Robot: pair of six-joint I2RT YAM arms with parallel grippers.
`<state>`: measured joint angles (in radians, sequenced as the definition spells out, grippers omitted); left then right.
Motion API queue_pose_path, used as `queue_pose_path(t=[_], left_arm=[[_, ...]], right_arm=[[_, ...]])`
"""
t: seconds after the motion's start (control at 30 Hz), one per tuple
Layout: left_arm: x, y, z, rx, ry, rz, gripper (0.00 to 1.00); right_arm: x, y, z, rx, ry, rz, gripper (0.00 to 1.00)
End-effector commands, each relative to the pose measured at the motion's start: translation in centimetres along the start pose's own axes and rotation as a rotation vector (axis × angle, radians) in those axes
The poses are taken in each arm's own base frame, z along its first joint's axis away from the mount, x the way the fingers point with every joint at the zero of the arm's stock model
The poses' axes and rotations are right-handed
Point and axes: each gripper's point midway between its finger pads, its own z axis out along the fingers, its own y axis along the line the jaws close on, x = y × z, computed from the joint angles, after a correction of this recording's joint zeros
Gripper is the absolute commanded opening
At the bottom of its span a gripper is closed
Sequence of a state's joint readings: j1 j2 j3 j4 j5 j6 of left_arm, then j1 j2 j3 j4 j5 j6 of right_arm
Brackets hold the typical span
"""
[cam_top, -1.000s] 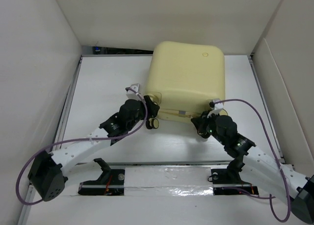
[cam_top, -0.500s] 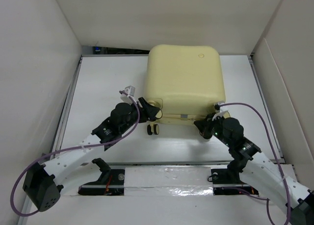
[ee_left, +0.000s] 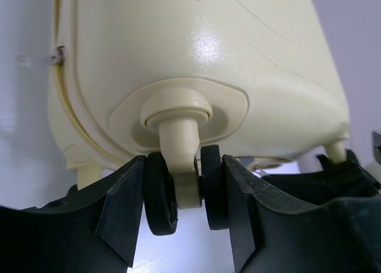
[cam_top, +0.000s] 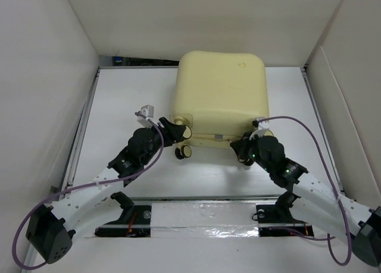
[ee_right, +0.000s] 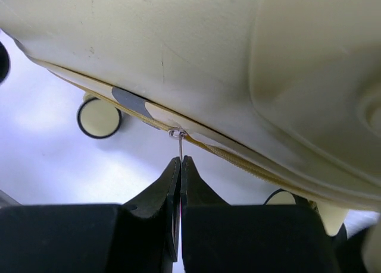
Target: Pack the luggage
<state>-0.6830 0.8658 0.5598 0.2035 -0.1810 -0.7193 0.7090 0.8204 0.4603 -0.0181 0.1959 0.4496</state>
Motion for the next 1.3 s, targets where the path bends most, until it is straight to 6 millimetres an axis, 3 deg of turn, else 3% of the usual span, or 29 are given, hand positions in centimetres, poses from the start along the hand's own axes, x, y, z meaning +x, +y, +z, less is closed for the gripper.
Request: queue_pose_path(t=[0.0, 0.03, 0.07, 0.17, 0.3, 0.37, 0.47, 0.53, 0.7, 0.73, 0.77, 0.8, 0.83, 0.87, 0.9, 0.97, 1.03, 1.1, 1.27], left_arm=[[-3.5, 6.7, -0.7, -0.232, -0.190, 0.017, 0.00], [-3.9, 7.4, -0.8, -0.246, -0.207, 0.009, 0.00], [-3.8, 8.0, -0.8, -0.248, -0.213, 0.004, 0.00], [-4.3, 7.8, -1.0, -0.220, -0.234, -0.008, 0.00], [-5.0, 7.4, -0.9, -0.197, -0.255, -0.003, 0.00], [-4.7, 6.6, -0.7, -0.147, -0.239, 0.013, 0.00], [-4.2, 4.9, -0.2, -0.062, -0.217, 0.025, 0.00], [-2.9, 3.3, -0.1, -0.007, -0.168, 0.060, 0.00], [1.4, -3.3, -1.2, 0.246, -0.016, 0.147, 0.00], [2.7, -4.7, -1.8, 0.284, 0.018, 0.169, 0.06], [2.6, -5.8, -2.1, 0.296, 0.021, 0.181, 0.18], [2.6, -6.2, -2.2, 0.285, 0.012, 0.191, 0.55], [2.8, -6.7, -2.4, 0.283, 0.014, 0.207, 0.71], [3.0, -8.1, -2.9, 0.309, 0.022, 0.213, 0.80], [3.5, -7.6, -2.5, 0.258, 0.037, 0.232, 0.90], [3.3, -8.1, -2.0, 0.225, 0.056, 0.243, 0.93], [5.1, -8.1, -1.3, 0.211, 0.125, 0.273, 0.94], [6.6, -9.5, -1.1, 0.244, 0.167, 0.278, 0.95], [7.6, -11.1, 0.1, 0.222, 0.192, 0.299, 0.95]], right_arm=[[-1.3, -11.9, -3.2, 0.474, -0.119, 0.046, 0.00], [-2.0, -13.4, -3.9, 0.507, -0.147, 0.076, 0.00], [-2.5, -13.7, -4.2, 0.498, -0.169, 0.081, 0.00], [-3.4, -15.3, -5.1, 0.539, -0.201, 0.108, 0.00], [-3.9, -16.0, -4.9, 0.560, -0.194, 0.122, 0.00], [-3.5, -15.1, -4.0, 0.498, -0.167, 0.113, 0.00], [-2.7, -13.5, -2.9, 0.440, -0.146, 0.099, 0.00], [-2.5, -12.4, -2.6, 0.417, -0.145, 0.082, 0.00], [-2.7, -11.0, -1.7, 0.351, -0.128, 0.043, 0.00], [-2.3, -10.2, -1.3, 0.313, -0.102, 0.029, 0.00], [-2.1, -9.5, -1.0, 0.287, -0.087, 0.011, 0.00], [-2.0, -9.0, -0.6, 0.264, -0.082, 0.000, 0.00], [-1.7, -8.7, -0.4, 0.253, -0.069, -0.012, 0.00], [-1.4, -8.3, -0.3, 0.244, -0.058, -0.023, 0.00], [-1.3, -8.6, -0.3, 0.261, -0.051, -0.025, 0.00], [-1.1, -9.0, -0.6, 0.279, -0.047, -0.034, 0.00], [-1.6, -8.9, -0.9, 0.272, -0.083, -0.037, 0.00], [-1.7, -8.7, -1.0, 0.252, -0.096, -0.046, 0.00], [-1.6, -8.3, -0.9, 0.228, -0.091, -0.051, 0.00]])
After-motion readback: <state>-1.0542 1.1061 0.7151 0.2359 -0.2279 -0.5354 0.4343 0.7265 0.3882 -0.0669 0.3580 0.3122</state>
